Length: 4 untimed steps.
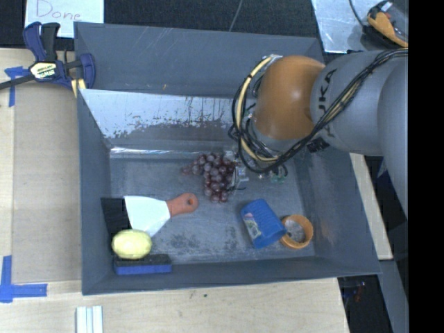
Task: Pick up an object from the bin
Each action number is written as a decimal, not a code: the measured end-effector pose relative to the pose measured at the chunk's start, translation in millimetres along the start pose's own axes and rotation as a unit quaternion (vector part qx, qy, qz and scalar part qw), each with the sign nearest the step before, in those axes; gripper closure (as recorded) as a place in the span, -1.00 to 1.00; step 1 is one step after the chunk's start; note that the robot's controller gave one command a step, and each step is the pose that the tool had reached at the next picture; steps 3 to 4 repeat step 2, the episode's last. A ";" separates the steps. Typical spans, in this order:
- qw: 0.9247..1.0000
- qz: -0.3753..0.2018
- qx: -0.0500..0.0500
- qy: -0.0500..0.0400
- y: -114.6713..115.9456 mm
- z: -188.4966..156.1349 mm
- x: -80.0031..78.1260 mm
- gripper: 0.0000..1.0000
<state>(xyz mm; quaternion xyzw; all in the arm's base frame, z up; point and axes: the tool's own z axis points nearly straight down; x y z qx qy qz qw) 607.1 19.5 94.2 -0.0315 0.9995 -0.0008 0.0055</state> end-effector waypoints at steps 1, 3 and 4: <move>1.000 0.008 0.000 -0.003 -7.9 -47.8 -3.1 1.00; 1.000 -0.018 0.000 0.001 -6.9 -164.2 -9.8 1.00; 1.000 -0.018 0.000 0.001 -6.9 -164.2 -9.8 1.00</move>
Offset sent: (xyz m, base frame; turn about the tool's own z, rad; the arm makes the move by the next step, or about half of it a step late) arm 0.0113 -0.0053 0.2237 -0.0641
